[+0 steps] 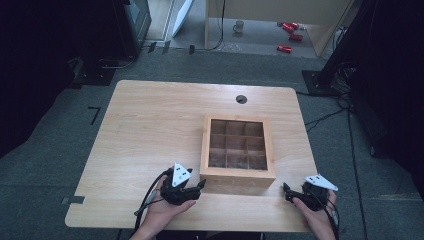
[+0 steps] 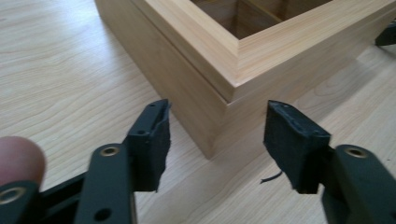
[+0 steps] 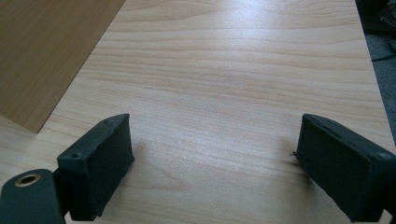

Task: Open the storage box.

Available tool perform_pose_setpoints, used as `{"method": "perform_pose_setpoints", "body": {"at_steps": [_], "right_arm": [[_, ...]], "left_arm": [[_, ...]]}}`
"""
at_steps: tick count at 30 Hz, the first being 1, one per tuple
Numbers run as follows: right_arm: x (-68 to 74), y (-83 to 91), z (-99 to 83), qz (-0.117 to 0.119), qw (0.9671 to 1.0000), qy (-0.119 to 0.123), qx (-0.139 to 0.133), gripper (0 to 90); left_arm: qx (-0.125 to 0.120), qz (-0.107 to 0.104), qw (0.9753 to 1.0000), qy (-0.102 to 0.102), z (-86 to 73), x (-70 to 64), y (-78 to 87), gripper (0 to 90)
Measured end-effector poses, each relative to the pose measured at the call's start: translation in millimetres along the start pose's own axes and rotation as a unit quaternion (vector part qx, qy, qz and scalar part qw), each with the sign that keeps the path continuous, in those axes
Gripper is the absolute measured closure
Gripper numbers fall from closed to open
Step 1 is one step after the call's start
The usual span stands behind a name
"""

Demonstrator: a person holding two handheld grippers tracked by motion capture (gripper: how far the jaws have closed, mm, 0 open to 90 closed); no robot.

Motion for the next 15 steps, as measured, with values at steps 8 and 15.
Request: {"method": "perform_pose_setpoints", "body": {"at_steps": [8,15], "right_arm": [[1.0,1.9,0.1,0.000,1.0000,0.000,0.002,14.2],[8.6,8.7,4.7,0.021,0.9996,-0.015,-0.009,14.3]], "left_arm": [[-0.003,-0.013,0.9999,0.004,4.1,-5.4,-6.1,60.2],[-0.003,-0.027,0.9996,0.008,4.5,-3.4,-2.9,67.6]]}}
Point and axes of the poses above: each handheld gripper's, and its own axes: y roughly backward along the jaws, z roughly out of its top, x roughly to its left, the point moved 10 cm from there along -y, roughly forward along the jaws, and after that the axes turned 1 degree about y, right-handed, at the moved point
